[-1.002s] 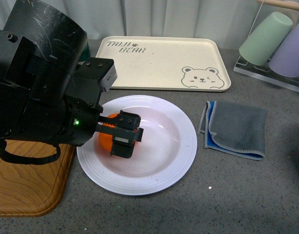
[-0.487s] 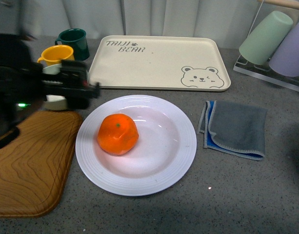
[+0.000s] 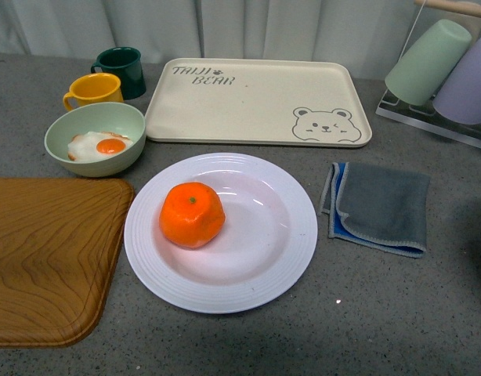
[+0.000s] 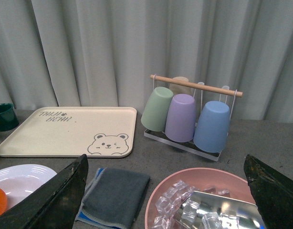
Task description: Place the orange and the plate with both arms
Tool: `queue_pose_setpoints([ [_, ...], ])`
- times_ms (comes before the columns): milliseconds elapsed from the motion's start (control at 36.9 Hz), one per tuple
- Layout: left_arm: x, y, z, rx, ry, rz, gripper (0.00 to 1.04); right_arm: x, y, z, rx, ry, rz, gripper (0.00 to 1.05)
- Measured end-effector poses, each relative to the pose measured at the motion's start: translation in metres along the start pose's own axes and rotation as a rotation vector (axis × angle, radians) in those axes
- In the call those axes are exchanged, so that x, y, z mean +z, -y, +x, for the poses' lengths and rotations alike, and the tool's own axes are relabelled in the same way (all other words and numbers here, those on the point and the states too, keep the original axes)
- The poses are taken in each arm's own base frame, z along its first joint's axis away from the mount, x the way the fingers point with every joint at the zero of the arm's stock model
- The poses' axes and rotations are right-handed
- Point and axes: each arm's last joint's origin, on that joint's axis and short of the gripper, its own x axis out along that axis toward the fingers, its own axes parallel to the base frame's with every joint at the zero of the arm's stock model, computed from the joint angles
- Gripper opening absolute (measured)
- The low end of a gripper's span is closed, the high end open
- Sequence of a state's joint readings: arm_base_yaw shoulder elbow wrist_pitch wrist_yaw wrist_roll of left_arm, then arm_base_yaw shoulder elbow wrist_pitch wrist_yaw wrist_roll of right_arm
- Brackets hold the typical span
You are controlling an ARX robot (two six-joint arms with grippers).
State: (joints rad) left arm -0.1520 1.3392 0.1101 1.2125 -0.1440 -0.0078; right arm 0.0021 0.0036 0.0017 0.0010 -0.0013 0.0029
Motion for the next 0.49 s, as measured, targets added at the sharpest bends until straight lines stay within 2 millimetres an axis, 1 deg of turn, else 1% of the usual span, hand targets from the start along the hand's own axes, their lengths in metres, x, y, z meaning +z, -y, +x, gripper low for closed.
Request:
queue_pose_setpoints([
  [81,0.001,-0.005,-0.010,0.005,-0.005,0.000,0.04,0.000,0.000,0.000,0.000,0.000,0.000,0.95],
  [217,0.013,-0.012,-0.025,0.005,0.000,-0.001,0.04,0.000,0.000,0.000,0.000,0.000,0.000,0.95],
  [298,0.014,-0.016,-0.033,-0.018,0.004,-0.002,0.04,0.000,0.000,0.000,0.000,0.000,0.000,0.95],
  [379,0.014,-0.024,-0.039,0.006,0.004,-0.002,0.04,0.000,0.000,0.000,0.000,0.000,0.000,0.95],
  [487,0.015,-0.025,-0.046,0.008,0.006,-0.002,0.04,0.000,0.000,0.000,0.000,0.000,0.000,0.95],
])
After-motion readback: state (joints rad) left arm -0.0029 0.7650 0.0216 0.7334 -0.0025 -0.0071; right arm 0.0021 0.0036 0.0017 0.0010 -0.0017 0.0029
